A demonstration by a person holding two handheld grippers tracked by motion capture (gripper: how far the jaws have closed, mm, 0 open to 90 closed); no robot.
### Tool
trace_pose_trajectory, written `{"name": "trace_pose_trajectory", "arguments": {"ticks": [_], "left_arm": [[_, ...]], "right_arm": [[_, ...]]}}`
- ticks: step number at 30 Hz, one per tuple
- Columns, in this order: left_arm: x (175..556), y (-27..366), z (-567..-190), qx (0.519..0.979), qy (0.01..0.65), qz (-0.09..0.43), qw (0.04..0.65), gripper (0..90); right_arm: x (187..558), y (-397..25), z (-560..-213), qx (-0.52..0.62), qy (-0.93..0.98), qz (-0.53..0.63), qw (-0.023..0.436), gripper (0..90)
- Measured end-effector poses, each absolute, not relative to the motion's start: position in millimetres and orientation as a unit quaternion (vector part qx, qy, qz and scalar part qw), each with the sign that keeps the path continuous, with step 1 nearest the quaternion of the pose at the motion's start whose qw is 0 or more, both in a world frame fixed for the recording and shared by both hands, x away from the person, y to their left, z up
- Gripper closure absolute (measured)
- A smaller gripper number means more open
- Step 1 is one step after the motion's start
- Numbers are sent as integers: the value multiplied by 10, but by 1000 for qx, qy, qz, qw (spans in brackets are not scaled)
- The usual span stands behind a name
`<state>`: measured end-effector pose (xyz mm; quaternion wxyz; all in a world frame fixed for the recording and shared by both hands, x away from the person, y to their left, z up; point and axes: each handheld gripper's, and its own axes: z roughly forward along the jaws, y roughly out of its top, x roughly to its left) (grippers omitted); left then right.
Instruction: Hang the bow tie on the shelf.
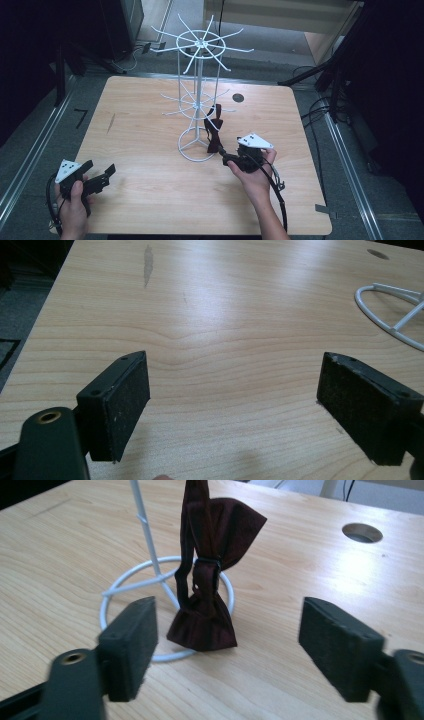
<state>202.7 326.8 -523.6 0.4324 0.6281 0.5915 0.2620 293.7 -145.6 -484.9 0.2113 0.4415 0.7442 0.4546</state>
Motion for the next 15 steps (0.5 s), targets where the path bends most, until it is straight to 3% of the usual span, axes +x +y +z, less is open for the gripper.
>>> {"name": "trace_pose_trajectory", "arguments": {"ticks": [1, 9, 15], "left_arm": [[2027, 3268, -5236, 628, 591, 262, 433, 145], [2026, 3267, -5236, 628, 592, 262, 433, 145], [2026, 3268, -5236, 628, 592, 262, 433, 145]], "right_arm": [[2942, -1491, -4862, 450, 745, 446, 207, 158], [2923, -1621, -4894, 463, 743, 437, 208, 77], [2889, -1744, -4927, 469, 738, 437, 208, 58]]}}
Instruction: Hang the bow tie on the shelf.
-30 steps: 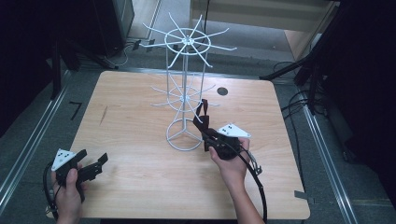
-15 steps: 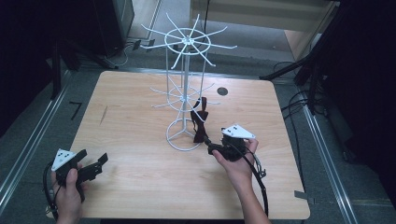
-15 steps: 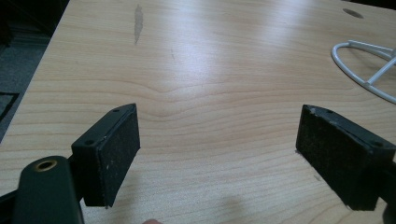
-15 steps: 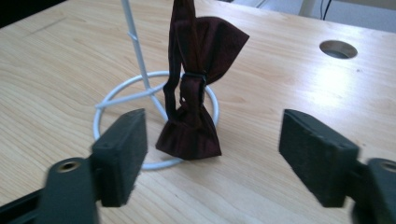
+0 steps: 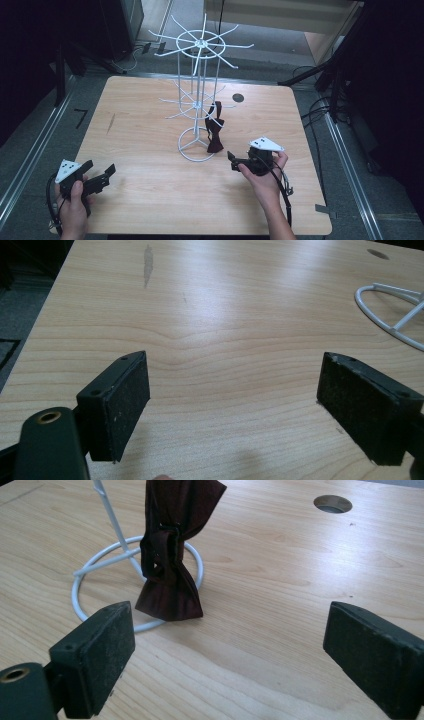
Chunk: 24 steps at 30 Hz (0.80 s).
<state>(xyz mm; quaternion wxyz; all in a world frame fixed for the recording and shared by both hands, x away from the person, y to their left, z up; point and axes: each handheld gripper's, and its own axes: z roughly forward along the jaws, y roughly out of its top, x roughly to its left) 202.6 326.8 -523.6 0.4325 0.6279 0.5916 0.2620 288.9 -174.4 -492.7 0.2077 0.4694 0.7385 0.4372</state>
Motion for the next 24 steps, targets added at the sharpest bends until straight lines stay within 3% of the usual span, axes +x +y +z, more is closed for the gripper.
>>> {"name": "trace_pose_trajectory", "arguments": {"ticks": [24], "left_arm": [[2024, 3264, -5235, 628, 591, 263, 431, 145]], "right_arm": [[2697, -2290, -5123, 511, 716, 420, 224, 56]]}}
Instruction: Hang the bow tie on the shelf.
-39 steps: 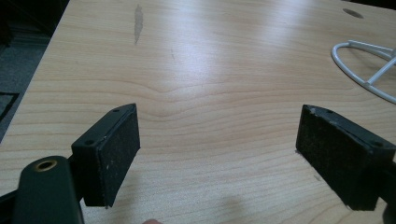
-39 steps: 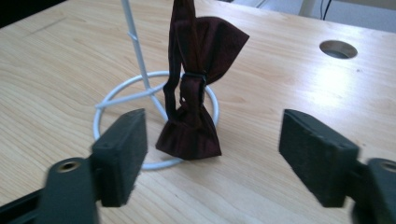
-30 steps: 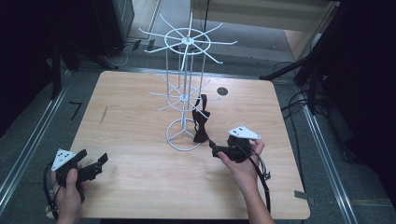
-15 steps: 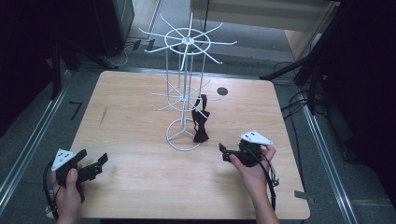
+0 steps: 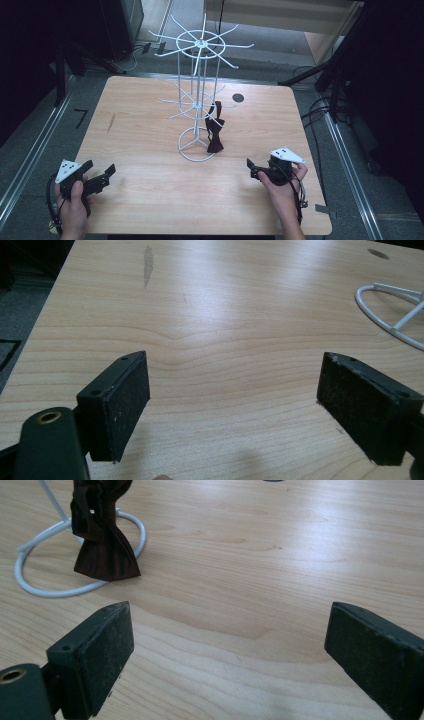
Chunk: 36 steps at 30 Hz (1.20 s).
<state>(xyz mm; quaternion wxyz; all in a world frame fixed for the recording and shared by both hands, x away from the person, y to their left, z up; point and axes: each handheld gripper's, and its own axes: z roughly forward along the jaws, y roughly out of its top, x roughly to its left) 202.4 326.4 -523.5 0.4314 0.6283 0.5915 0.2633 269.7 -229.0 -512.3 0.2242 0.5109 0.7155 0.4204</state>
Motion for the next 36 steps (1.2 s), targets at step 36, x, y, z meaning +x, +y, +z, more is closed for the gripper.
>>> {"name": "trace_pose_trajectory", "arguments": {"ticks": [36], "left_arm": [[2020, 3259, -5233, 629, 591, 265, 430, 145]], "right_arm": [[2348, -2973, -5342, 560, 681, 401, 248, 62]]}}
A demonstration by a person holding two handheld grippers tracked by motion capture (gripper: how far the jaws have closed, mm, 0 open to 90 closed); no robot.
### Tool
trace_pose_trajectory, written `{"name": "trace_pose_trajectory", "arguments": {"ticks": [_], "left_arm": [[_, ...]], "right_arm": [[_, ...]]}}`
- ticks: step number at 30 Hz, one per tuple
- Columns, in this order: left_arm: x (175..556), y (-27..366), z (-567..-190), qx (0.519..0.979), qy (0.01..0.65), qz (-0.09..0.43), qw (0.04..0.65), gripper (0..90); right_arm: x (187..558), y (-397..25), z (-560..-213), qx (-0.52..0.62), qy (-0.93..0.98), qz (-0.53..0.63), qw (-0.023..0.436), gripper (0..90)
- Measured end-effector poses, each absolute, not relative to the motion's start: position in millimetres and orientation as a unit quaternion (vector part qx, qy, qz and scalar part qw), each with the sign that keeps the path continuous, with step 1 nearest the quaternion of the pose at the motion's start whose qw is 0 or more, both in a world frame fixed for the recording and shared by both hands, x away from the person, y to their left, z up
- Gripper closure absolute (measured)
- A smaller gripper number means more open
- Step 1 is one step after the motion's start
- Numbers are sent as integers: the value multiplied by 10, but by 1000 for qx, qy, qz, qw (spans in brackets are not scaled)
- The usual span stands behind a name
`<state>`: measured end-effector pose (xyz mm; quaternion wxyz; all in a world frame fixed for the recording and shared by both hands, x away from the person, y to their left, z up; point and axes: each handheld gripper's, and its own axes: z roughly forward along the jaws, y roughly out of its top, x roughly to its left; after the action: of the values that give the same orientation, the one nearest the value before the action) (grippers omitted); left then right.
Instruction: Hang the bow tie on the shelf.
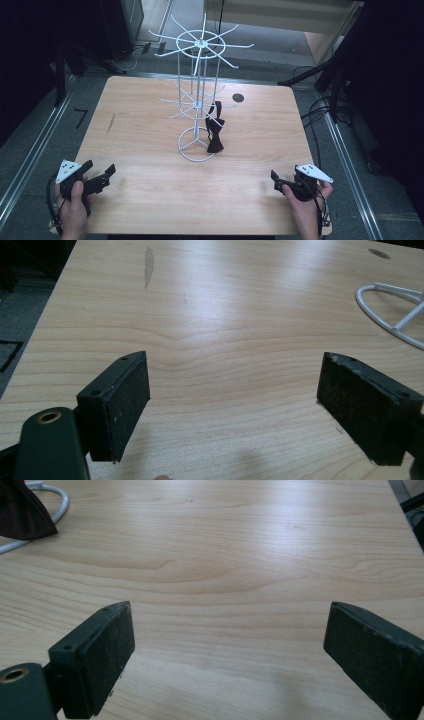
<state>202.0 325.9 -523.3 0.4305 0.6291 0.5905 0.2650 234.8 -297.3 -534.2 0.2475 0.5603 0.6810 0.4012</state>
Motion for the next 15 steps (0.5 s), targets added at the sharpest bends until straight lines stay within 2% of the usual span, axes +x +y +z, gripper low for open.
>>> {"name": "trace_pose_trajectory", "arguments": {"ticks": [15], "left_arm": [[2018, 3253, -5234, 628, 590, 268, 430, 145]], "right_arm": [[2176, -3317, -5414, 582, 663, 391, 263, 65]]}}
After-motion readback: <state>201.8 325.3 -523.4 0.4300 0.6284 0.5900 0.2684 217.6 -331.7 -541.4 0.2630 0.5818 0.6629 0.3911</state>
